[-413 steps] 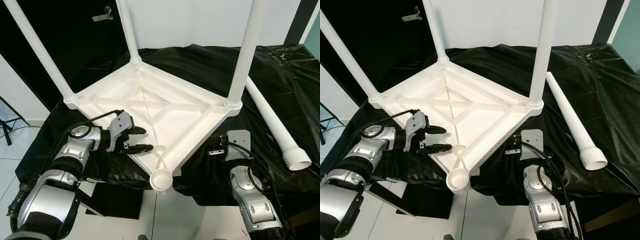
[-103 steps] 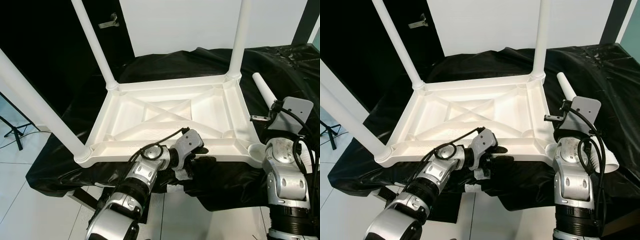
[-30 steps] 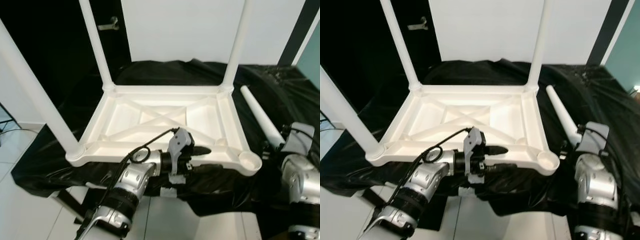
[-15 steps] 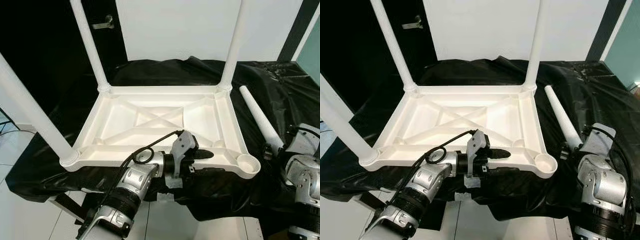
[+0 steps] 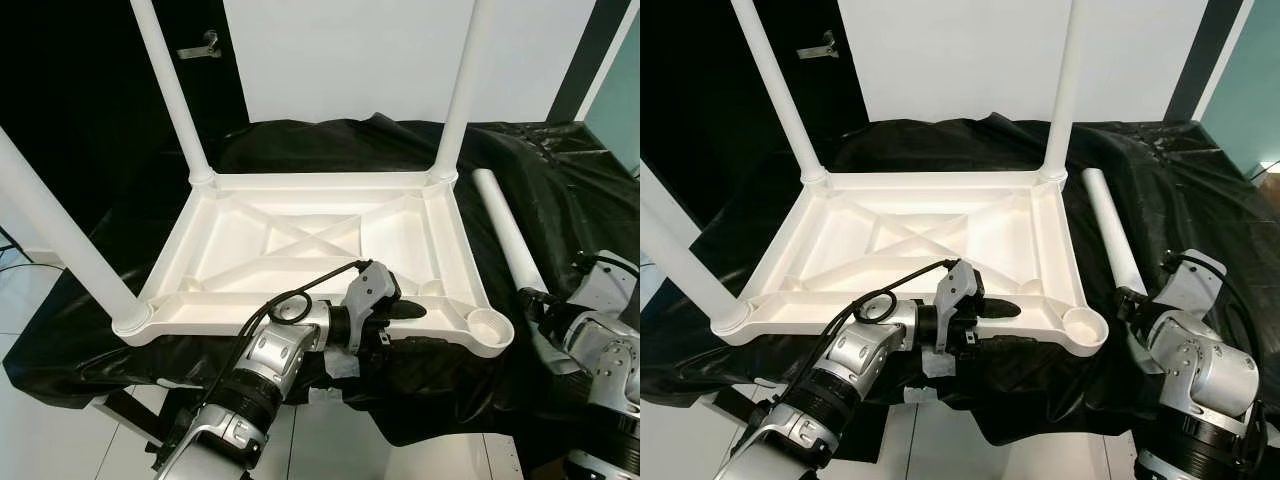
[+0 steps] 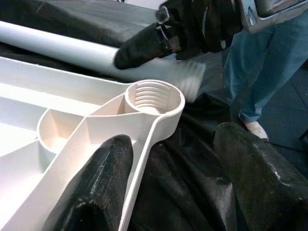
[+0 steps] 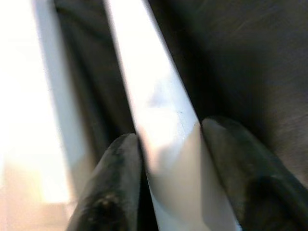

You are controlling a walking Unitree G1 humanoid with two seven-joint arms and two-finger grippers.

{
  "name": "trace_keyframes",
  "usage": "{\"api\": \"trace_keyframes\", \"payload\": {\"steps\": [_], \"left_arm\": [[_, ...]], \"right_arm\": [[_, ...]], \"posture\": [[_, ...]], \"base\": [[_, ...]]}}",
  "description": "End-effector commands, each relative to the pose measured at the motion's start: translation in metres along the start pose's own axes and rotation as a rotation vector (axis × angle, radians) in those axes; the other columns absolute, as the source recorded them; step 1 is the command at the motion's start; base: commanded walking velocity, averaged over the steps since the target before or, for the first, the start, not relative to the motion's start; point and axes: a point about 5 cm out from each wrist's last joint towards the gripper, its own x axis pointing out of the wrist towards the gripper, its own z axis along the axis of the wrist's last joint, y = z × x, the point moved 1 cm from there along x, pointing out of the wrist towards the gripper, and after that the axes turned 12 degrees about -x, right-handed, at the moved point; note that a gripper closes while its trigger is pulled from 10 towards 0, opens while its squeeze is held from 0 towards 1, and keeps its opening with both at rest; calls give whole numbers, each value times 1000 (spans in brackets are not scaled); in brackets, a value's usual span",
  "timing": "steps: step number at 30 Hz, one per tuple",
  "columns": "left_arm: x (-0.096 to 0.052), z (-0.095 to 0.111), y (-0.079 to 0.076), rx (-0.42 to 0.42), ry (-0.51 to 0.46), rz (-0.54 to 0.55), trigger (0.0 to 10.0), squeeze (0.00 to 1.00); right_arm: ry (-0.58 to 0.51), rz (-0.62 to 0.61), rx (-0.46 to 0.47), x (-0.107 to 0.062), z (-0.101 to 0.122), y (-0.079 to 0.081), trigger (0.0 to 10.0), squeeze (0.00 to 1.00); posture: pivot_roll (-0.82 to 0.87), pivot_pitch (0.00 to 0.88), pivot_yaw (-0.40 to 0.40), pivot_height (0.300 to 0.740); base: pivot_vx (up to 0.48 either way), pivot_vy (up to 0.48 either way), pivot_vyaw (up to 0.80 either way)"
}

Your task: Building children table

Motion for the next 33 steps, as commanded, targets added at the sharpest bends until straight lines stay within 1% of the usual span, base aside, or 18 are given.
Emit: {"api": "trace_keyframes", "payload": {"steps": [1, 5, 10, 11, 12, 13, 15, 16, 17, 18, 19, 23, 29, 30, 31, 32, 33], "left_arm": [[0, -1, 6, -8, 15, 67, 10000, 0], [1, -4, 7, -18, 24, 76, 10000, 0], [1, -5, 7, -22, 26, 80, 10000, 0], [1, -5, 7, -22, 26, 82, 10000, 0], [1, -5, 7, -22, 26, 82, 10000, 0], [1, -4, 8, -21, 27, 85, 10000, 0], [1, -4, 8, -21, 27, 85, 10000, 0], [2, -4, 8, -20, 28, 88, 10000, 0], [2, -4, 8, -20, 28, 88, 10000, 0], [2, -4, 9, -19, 30, 90, 10000, 0], [2, -4, 9, -20, 33, 95, 10000, 0], [2, -4, 10, -24, 38, 108, 10000, 0], [3, -5, 10, -29, 37, 116, 10000, 0], [3, -5, 11, -33, 37, 118, 10000, 0], [3, -5, 11, -33, 37, 118, 10000, 0], [4, -5, 11, -37, 38, 121, 10000, 0], [4, -5, 11, -37, 38, 121, 10000, 0]], "right_arm": [[261, 42, 49, 8, -51, 6, 0, 0], [231, 62, 79, 5, -42, 9, 0, 0], [215, 67, 86, 5, -38, 13, 0, 0], [194, 74, 79, 5, -34, 16, 1922, 0], [194, 74, 79, 5, -34, 16, 1922, 0], [151, 56, 33, 5, -28, 17, 10000, 0], [151, 56, 33, 5, -28, 17, 10000, 0], [115, 49, 7, 4, -20, 19, 10000, 0], [115, 49, 7, 4, -20, 19, 10000, 0], [85, 33, -26, 2, -13, 21, 10000, 1000], [62, 32, -35, 0, -7, 24, 10000, 1000], [56, 29, -40, -4, 1, 28, 10000, 1000], [70, 22, -36, -6, 5, 29, 10000, 1000], [107, 27, -25, -6, 3, 27, 10000, 1000], [107, 27, -25, -6, 3, 27, 10000, 1000], [157, 35, -35, -5, 0, 24, 10000, 1000], [157, 35, -35, -5, 0, 24, 10000, 1000]], "posture": [[-217, 0, 90, 740], [-215, 0, 86, 740], [-216, 0, 86, 740], [-216, 0, 86, 740], [-216, 0, 86, 740], [-216, 0, 86, 740], [-216, 0, 86, 740], [-216, 0, 86, 740], [-216, 0, 86, 740], [-216, 0, 87, 740], [-215, 0, 87, 740], [-215, 0, 88, 740], [-216, 0, 87, 740], [-218, 0, 87, 740], [-218, 0, 87, 740], [-220, 0, 86, 740], [-220, 0, 86, 740]], "base": [[0, 0, 0], [0, 0, 0], [0, 0, 0], [0, 0, 0], [0, 0, 0], [0, 0, 0], [0, 0, 0], [0, 0, 0], [0, 0, 0], [0, 0, 0], [0, 0, 0], [0, 0, 0], [0, 0, 0], [0, 0, 0], [0, 0, 0], [0, 0, 0], [0, 0, 0]]}}
